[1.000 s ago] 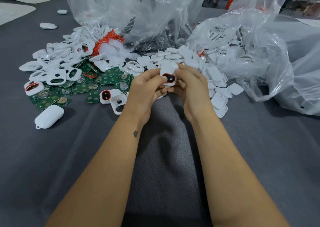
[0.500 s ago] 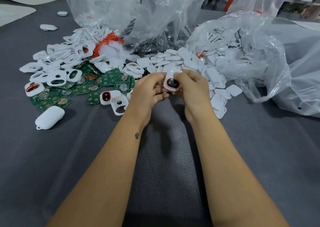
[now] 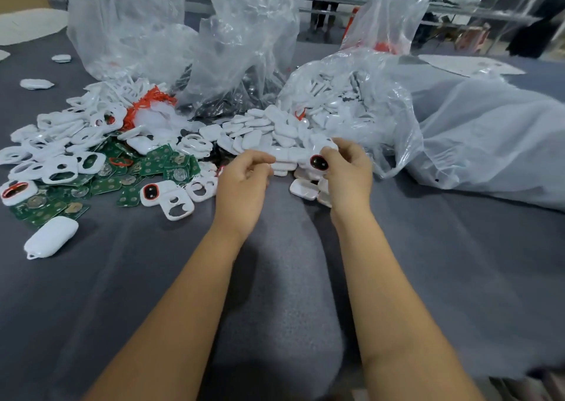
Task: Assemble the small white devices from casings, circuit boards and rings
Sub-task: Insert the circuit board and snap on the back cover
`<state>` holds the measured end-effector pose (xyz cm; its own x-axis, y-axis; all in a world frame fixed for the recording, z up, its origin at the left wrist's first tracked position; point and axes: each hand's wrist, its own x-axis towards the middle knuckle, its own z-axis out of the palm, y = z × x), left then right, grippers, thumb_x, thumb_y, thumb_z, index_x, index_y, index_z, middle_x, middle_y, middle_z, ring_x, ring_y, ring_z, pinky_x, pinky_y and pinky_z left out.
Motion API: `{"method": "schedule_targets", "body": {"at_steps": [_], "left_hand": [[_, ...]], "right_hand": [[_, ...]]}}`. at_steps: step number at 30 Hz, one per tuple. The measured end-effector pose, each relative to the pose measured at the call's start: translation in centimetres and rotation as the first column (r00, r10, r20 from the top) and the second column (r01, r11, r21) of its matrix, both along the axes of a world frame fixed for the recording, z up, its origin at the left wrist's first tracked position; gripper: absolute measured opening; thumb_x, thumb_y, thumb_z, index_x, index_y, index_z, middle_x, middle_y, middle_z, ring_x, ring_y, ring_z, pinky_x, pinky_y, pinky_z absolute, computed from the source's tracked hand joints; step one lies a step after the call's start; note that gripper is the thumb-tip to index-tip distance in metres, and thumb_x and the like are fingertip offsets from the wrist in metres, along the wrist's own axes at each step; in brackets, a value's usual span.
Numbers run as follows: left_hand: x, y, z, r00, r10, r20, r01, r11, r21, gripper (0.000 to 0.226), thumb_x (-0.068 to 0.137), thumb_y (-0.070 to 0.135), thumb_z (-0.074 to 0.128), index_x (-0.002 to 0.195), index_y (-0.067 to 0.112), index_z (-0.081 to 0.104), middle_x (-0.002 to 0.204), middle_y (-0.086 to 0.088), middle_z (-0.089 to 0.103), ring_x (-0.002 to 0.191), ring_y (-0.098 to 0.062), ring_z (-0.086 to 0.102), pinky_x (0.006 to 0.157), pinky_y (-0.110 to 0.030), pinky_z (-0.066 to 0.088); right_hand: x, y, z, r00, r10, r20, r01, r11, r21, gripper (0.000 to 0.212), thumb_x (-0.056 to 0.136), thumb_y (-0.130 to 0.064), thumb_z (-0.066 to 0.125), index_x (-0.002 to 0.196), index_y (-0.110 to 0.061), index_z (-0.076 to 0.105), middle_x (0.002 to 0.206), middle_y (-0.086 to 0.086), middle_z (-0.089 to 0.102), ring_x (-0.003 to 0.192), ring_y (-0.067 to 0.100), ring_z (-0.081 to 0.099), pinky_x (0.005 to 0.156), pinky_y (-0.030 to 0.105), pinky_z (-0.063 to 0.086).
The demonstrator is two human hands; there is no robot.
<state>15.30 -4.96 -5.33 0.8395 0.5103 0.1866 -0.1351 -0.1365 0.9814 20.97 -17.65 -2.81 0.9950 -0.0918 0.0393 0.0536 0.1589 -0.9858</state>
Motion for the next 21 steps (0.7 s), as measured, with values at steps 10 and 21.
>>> {"method": "schedule_targets", "body": {"at_steps": [10, 21], "left_hand": [[0.8, -7.4, -0.2, 0.927, -0.325, -0.186, 0.375, 0.813, 0.445, 0.028, 0.089, 0.017, 0.052, 0.087, 0.039, 0.070, 0.101, 0.003, 0.068, 0.083, -0.010, 0.061, 0.071, -0.025, 0.048], [2.0, -4.5, -1.6, 0.946, -0.160, -0.282, 0.317, 0.638, 0.702, 0.028, 0.087, 0.019, 0.053, 0.101, 0.031, 0.073, 0.123, 0.019, 0.062, 0.121, -0.017, 0.043, 0.092, -0.029, 0.035]], "right_hand": [[0.8, -13.2, -0.3, 0.977, -0.185, -0.103, 0.074, 0.757, -0.649, 0.023, 0.083, -0.010, 0.054, 0.088, -0.023, 0.072, 0.097, 0.003, 0.070, 0.096, 0.025, 0.059, 0.080, 0.032, 0.048], [-0.8, -11.4, -2.2, 0.977, -0.166, 0.136, 0.162, 0.159, -0.974, 0.038, 0.087, -0.006, 0.047, 0.109, -0.022, 0.072, 0.115, 0.007, 0.065, 0.115, 0.030, 0.050, 0.096, 0.038, 0.034]]}}
